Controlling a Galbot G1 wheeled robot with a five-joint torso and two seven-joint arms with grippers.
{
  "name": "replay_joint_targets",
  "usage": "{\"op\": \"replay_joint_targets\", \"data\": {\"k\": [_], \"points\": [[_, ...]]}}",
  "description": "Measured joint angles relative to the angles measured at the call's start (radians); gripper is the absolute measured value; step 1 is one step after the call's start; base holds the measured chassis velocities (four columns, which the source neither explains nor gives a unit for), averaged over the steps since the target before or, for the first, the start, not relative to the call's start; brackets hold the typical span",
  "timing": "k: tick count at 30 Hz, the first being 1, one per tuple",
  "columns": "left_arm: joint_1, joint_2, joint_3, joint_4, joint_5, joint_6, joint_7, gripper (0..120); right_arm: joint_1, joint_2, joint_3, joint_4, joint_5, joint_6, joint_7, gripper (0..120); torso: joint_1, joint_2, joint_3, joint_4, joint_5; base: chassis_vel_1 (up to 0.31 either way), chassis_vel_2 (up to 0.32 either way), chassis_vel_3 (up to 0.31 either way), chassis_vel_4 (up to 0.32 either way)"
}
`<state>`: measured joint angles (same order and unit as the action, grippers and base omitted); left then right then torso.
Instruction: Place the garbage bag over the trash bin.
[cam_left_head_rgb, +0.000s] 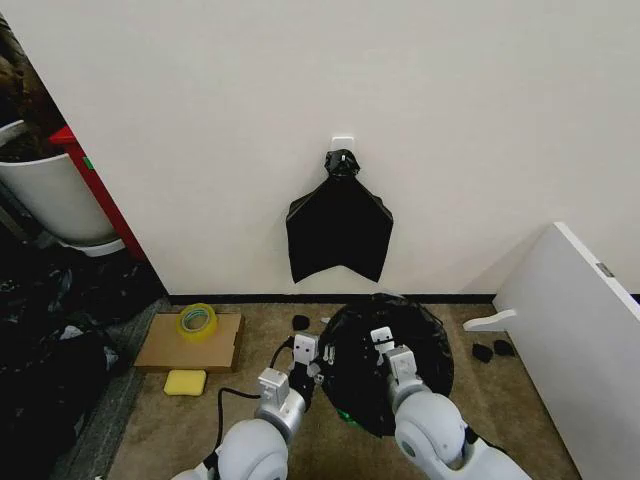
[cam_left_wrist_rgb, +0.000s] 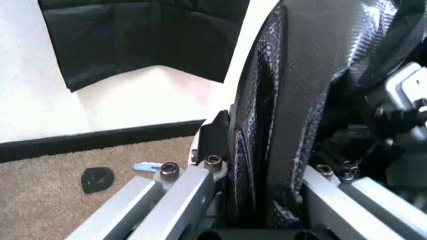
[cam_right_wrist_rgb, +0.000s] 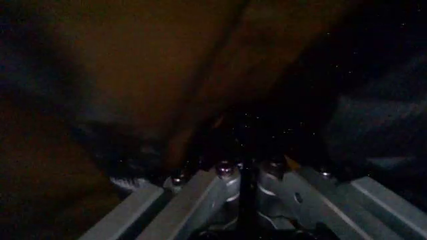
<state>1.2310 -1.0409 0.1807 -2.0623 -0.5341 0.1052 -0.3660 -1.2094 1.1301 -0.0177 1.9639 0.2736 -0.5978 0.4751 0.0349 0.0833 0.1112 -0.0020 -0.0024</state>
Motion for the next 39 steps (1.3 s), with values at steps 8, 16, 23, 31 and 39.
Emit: {"op": "replay_joint_targets", "data": {"k": [8,16,23,31,39], "points": [[-0.002,-0.016,-0.012,0.015,0.005,0.001,-0.017,0,-0.079,-0.021,0.01,0.043,-0.191,0.013,-0.046,0,0.0,0.0,0.0,-0.0001,-0.0001,0.0,0.0,0.0,0.0],[-0.023,-0.035,-0.032,0.041,-0.04,0.013,-0.044,0,-0.166,-0.078,0.038,0.21,-0.092,0.045,-0.083,0,0.0,0.0,0.0,-0.0003,-0.0003,0.0,0.0,0.0,0.0],[-0.016,-0.04,-0.027,0.037,-0.032,0.014,-0.036,0,-0.146,-0.055,0.016,0.233,0.007,0.042,-0.085,0,0.0,0.0,0.0,-0.0002,-0.0001,0.0,0.0,0.0,0.0],[0.015,-0.027,-0.015,0.022,0.037,-0.009,-0.01,0,-0.029,0.038,-0.058,0.054,0.042,-0.03,0.023,0,0.0,0.0,0.0,-0.0001,-0.0001,0.0,0.0,0.0,0.0],[0.02,-0.017,-0.009,0.018,0.093,-0.031,0.003,0,0.004,0.042,-0.055,-0.05,-0.071,-0.066,0.064,0,0.0,0.0,0.0,-0.0002,-0.0002,0.0,0.0,0.0,0.0]]}}
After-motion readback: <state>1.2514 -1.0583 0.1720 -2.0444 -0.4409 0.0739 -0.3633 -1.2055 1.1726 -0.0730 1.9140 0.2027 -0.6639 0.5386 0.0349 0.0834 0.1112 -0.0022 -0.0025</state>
